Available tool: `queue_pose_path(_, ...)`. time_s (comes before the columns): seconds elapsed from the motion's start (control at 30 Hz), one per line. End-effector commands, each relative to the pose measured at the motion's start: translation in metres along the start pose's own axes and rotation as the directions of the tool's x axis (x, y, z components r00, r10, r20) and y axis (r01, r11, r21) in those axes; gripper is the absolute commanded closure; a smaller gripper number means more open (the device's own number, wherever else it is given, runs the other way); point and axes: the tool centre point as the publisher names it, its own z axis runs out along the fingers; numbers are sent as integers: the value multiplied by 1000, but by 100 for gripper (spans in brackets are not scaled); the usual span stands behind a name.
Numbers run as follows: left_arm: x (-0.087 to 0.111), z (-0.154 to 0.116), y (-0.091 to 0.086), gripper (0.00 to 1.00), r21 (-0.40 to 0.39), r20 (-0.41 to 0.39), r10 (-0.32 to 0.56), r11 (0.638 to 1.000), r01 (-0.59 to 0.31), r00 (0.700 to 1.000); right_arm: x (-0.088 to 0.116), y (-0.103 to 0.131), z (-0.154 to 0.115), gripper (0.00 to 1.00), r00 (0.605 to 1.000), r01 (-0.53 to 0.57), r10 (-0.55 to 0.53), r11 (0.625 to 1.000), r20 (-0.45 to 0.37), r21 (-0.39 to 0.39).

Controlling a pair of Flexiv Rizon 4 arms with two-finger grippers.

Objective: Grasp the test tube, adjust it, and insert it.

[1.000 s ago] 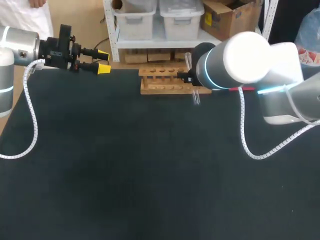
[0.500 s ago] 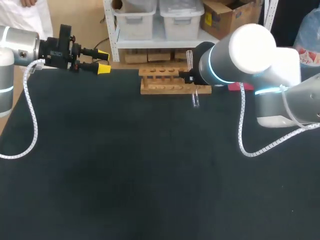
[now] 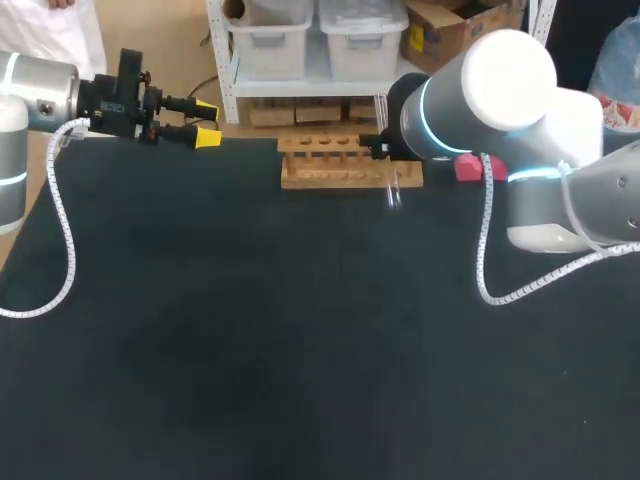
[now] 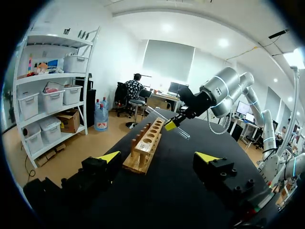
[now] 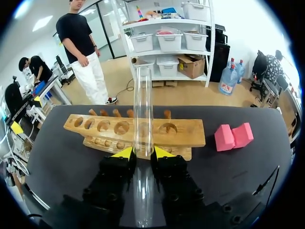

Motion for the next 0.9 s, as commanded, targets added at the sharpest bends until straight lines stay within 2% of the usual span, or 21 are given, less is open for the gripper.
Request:
queue_pose_path(0.03, 1, 0, 0, 0, 1, 2, 2, 1000, -2, 1000, 2, -3, 1, 100, 1000, 0, 0, 1000, -13, -2)
queue_pose_path(0.9, 1, 0, 0, 0, 1, 2, 2, 1000, -2, 1000, 11, -2, 11, 100, 996, -19, 17, 1000, -84, -24)
